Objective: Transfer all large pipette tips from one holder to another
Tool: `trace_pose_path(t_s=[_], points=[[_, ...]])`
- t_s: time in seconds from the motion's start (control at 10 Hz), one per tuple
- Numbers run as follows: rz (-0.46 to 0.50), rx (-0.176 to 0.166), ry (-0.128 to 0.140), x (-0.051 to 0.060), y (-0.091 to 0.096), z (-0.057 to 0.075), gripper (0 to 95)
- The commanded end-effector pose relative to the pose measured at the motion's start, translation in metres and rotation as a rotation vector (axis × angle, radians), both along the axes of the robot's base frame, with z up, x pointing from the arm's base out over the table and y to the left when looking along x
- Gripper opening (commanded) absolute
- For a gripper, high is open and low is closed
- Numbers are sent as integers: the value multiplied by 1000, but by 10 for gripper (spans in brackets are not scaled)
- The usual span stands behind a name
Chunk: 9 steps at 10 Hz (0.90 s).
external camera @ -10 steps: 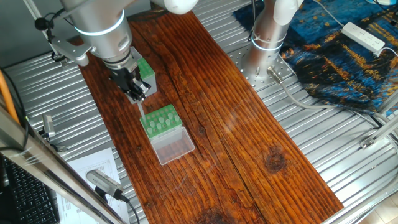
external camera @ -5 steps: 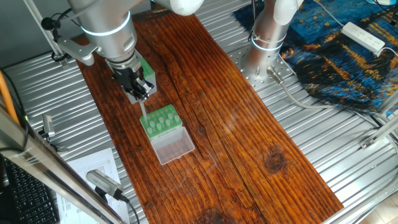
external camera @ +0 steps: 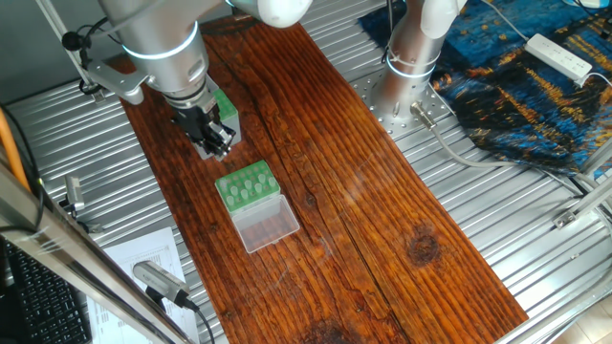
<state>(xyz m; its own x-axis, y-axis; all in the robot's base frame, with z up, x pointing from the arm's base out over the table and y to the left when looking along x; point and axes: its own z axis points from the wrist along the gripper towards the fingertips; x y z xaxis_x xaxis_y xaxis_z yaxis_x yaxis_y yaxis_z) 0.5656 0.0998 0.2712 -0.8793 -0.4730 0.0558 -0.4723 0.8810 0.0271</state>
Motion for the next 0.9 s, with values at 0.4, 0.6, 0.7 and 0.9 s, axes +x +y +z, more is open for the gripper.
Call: trace_pose_path(t_s=[0.4, 0.6, 0.7, 0.9], points=[[74, -63, -15, -16, -37, -24, 190], [114, -76, -18, -14, -71, -33, 190], [129, -78, -14, -9, -93, -37, 190], [122, -83, -6, -6, -124, -44, 190]])
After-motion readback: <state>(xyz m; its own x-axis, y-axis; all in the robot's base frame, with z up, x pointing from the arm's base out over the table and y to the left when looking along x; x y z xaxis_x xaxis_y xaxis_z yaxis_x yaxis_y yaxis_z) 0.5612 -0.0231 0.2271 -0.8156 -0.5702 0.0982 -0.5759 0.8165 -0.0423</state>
